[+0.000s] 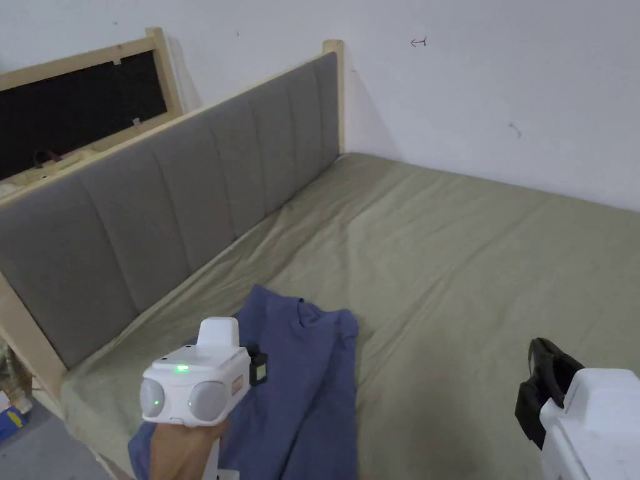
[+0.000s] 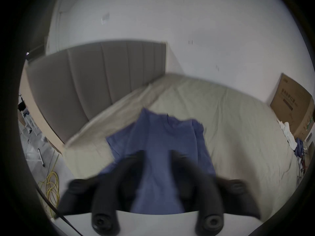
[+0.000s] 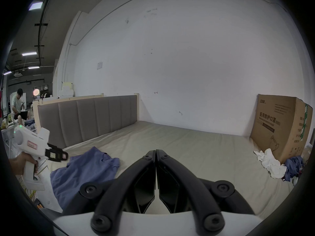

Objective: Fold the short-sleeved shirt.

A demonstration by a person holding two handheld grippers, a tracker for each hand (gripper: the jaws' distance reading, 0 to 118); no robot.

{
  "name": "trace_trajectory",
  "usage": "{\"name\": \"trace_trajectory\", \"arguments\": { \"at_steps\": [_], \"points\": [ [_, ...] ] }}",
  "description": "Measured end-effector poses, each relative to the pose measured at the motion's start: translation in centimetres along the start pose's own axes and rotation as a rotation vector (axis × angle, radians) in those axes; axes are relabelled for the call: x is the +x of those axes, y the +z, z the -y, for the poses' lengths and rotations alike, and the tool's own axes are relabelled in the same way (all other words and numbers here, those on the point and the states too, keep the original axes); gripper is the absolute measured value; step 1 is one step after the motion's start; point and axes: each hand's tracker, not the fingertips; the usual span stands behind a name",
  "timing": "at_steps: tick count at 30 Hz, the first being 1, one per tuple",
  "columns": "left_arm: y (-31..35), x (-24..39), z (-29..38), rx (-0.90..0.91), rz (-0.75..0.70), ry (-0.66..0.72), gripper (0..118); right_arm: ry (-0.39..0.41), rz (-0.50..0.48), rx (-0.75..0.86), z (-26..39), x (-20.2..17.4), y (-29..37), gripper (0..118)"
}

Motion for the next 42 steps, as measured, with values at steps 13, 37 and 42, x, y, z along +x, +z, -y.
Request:
{"name": "trace_trajectory", "arguments": {
  "at_steps": [13,37,42],
  "points": [
    [-11.4,4.1,6.1,-0.356,-0.013,-0.054,92,0.015,0.068,-0.091,2.7,3.2,-0.3,0],
    [10.3,10.2,-4.4,0.098,0.385,-0.058,0,-0.081,0.173,0.035,0.4,9.6,10.6,0],
    [15.3,18.5,-7.8,0.197,0.525,-0.189,0,-0.090,0.241,0.068,0.3,12.2,14.8,0]
  ]
}}
